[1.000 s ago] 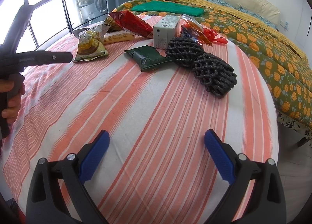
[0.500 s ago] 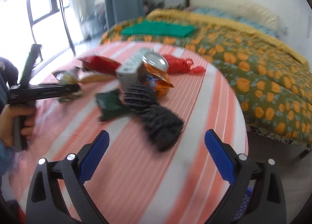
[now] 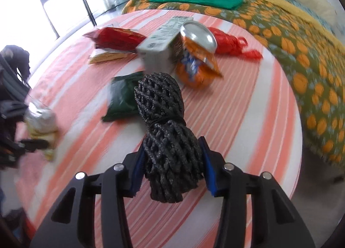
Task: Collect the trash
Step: 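Grasp the silver oat-flake bag with the left tool while the right tool grasps the black mesh net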
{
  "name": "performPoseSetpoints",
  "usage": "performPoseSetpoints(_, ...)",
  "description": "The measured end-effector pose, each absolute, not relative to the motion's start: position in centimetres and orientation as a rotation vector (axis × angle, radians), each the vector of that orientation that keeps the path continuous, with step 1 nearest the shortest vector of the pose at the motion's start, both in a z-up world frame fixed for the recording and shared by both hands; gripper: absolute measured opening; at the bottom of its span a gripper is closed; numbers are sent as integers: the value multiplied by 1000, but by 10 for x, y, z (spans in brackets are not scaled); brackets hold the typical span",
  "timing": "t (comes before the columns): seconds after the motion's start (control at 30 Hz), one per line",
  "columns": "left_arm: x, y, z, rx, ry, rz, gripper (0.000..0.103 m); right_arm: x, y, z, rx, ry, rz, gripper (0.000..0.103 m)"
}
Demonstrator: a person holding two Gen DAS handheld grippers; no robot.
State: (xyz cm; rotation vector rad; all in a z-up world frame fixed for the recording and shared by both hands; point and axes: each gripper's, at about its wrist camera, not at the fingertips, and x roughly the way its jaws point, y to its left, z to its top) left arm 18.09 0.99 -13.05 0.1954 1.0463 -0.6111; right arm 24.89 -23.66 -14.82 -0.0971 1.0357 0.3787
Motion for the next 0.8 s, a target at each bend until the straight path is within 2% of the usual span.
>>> performPoseSetpoints(0.03, 178, 8, -132, 196, 1032, -596, 67, 234, -237, -145, -64, 1037, 376, 45)
performPoseSetpoints(0.1, 175, 4, -133, 196, 996, -552, 75, 210, -237, -141, -38, 1036, 360, 45)
performPoseSetpoints(0.2, 176, 0, -136, 163, 991, -528, 75, 178, -234, -142, -25, 1041, 314, 47)
performPoseSetpoints(0.27, 176, 0, -138, 155, 989, -495, 75, 172, -231, -144, -30, 1046, 301, 59)
performPoseSetpoints(0.3, 178, -1, -138, 159, 987, -479, 75, 171, -229, -145, -41, 1048, 302, 70)
performPoseSetpoints(0.33, 178, -1, -138, 163, 984, -458, 75, 173, -229, -145, -52, 1048, 298, 72)
performPoseSetpoints(0.53, 167, 13, -132, 153, 971, -425, 75, 183, -215, -146, -147, 1075, 347, 73)
performPoseSetpoints(0.57, 166, 14, -131, 152, 969, -425, 74, 185, -212, -148, -162, 1081, 354, 71)
performPoseSetpoints(0.6, 165, 16, -130, 152, 966, -427, 67, 186, -209, -150, -176, 1098, 370, 53)
performPoseSetpoints(0.63, 165, 17, -130, 149, 966, -439, 55, 186, -208, -152, -180, 1111, 379, 39)
performPoseSetpoints(0.73, 163, 19, -128, 141, 958, -455, 41, 179, -211, -148, -143, 1094, 390, 37)
performPoseSetpoints(0.8, 160, 16, -126, 148, 940, -456, 38, 172, -217, -143, -99, 1066, 390, 37)
